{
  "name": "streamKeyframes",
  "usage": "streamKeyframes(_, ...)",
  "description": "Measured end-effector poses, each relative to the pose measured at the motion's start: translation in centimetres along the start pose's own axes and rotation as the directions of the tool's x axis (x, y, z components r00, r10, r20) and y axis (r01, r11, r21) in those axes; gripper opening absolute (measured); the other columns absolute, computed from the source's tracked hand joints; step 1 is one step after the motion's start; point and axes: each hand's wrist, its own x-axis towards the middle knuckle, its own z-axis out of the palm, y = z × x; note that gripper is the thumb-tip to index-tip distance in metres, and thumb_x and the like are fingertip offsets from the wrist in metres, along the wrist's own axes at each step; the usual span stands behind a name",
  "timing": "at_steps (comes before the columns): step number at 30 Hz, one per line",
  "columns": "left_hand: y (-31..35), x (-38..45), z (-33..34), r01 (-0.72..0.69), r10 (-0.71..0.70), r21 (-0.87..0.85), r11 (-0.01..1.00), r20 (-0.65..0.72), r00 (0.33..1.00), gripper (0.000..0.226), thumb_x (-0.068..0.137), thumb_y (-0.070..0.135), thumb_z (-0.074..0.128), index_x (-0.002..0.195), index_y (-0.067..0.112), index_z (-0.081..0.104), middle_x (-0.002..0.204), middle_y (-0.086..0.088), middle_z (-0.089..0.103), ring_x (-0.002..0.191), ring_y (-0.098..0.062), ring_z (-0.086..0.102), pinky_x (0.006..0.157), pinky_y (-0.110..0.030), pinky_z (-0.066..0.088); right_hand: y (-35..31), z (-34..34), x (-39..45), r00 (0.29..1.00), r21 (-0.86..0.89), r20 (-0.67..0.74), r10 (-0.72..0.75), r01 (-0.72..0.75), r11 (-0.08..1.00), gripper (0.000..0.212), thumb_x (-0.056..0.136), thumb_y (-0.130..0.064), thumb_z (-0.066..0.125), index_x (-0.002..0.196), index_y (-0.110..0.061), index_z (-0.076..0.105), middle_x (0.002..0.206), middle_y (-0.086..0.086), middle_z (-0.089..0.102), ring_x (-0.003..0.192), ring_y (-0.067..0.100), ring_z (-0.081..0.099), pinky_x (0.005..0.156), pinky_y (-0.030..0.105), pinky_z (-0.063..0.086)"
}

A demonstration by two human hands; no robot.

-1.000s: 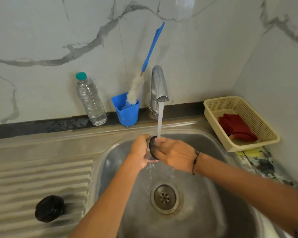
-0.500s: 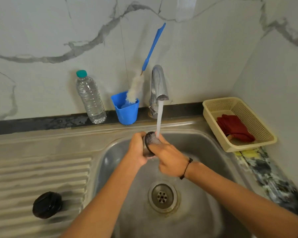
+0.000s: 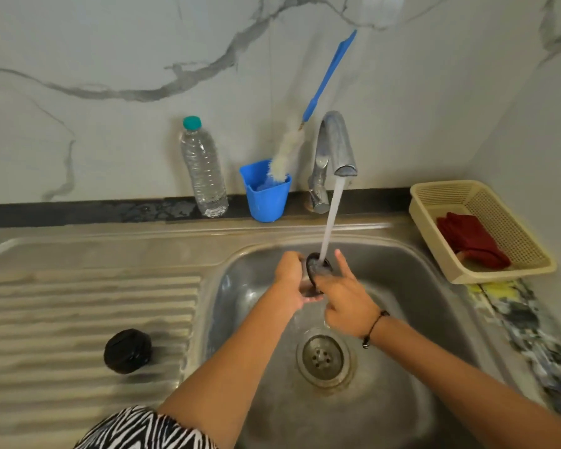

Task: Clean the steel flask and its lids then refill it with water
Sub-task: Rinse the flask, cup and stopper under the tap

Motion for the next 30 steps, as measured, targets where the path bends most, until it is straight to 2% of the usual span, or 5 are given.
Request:
streamKeyframes(3, -0.6, 0.7, -0.5, -0.068, 0.063, -0.082, 0.994, -0.066, 0.996, 0.02, 0.087, 0.015, 0.041, 0.082, 0.007, 0.059, 0.071, -0.012, 0.064, 0.067, -0.027, 0.059, 0.06, -0.03, 0.049, -1.3, 0.7, 0.2, 0.987, 0.533, 0.021, 0.159, -0.146, 0.833, 0.045, 0.063, -0.008, 0.033, 0.098, -0.011, 0.062, 0.106, 0.009, 0.066, 0.114, 0.02, 0.054, 0.119, 0.036, 0.001)
streamKeyframes(10, -0.7, 0.7, 0.0, -0.046, 0.045, -0.082, 0.996, -0.008, 0.999, 0.028, 0.09, 0.016, 0.037, 0.078, 0.007, 0.06, 0.055, -0.006, 0.062, 0.053, -0.02, 0.057, 0.05, -0.025, 0.046, -0.4, -0.4, 1.2, 0.995, 0.392, 0.065, 0.08, -0.099, 0.915, 0.042, 0.073, 0.011, 0.043, 0.112, -0.001, 0.054, 0.112, 0.016, 0.05, 0.107, 0.027, 0.045, 0.099, 0.041, 0.038)
streamKeyframes(19, -0.8, 0.9, -0.1, 0.05, -0.051, 0.082, 0.995, 0.014, 0.999, 0.026, 0.09, 0.021, 0.04, 0.083, 0.011, 0.062, 0.073, -0.011, 0.062, 0.069, -0.026, 0.057, 0.061, -0.035, 0.046, 1.7, -1.4, 0.5, 0.953, -0.151, 0.136, -0.269, 0.289, 0.946, 0.04, 0.069, 0.0, 0.058, 0.108, -0.006, 0.059, 0.115, 0.01, 0.055, 0.122, 0.025, 0.045, 0.116, 0.035, -0.007)
streamKeyframes(25, 0.0, 1.3, 0.1, -0.102, 0.103, 0.008, 0.995, -0.13, 0.986, 0.016, 0.086, 0.013, 0.045, 0.075, 0.01, 0.056, 0.076, -0.014, 0.059, 0.063, -0.024, 0.054, 0.061, -0.03, 0.044, -0.5, 1.8, -0.5, 0.999, 0.168, -0.033, 0.003, 0.002, 0.986, 0.088, 0.065, 0.007, 0.052, 0.146, -0.006, 0.022, 0.144, 0.007, 0.036, 0.141, 0.02, 0.022, 0.114, 0.03, -0.016)
streamKeyframes(30, -1.4, 2.2, -0.3, -0.376, 0.41, 0.187, 0.907, -0.2, 0.89, 0.026, 0.083, 0.003, 0.049, 0.06, 0.012, 0.056, 0.06, -0.005, 0.052, 0.065, -0.025, 0.051, 0.059, -0.034, 0.043, -2.2, 0.6, 0.2, 0.924, 0.938, 0.209, 0.319, -0.282, 0.2, 0.057, 0.062, 0.013, 0.042, 0.117, 0.007, 0.057, 0.104, 0.017, 0.06, 0.088, 0.022, 0.061, 0.07, 0.019, 0.045)
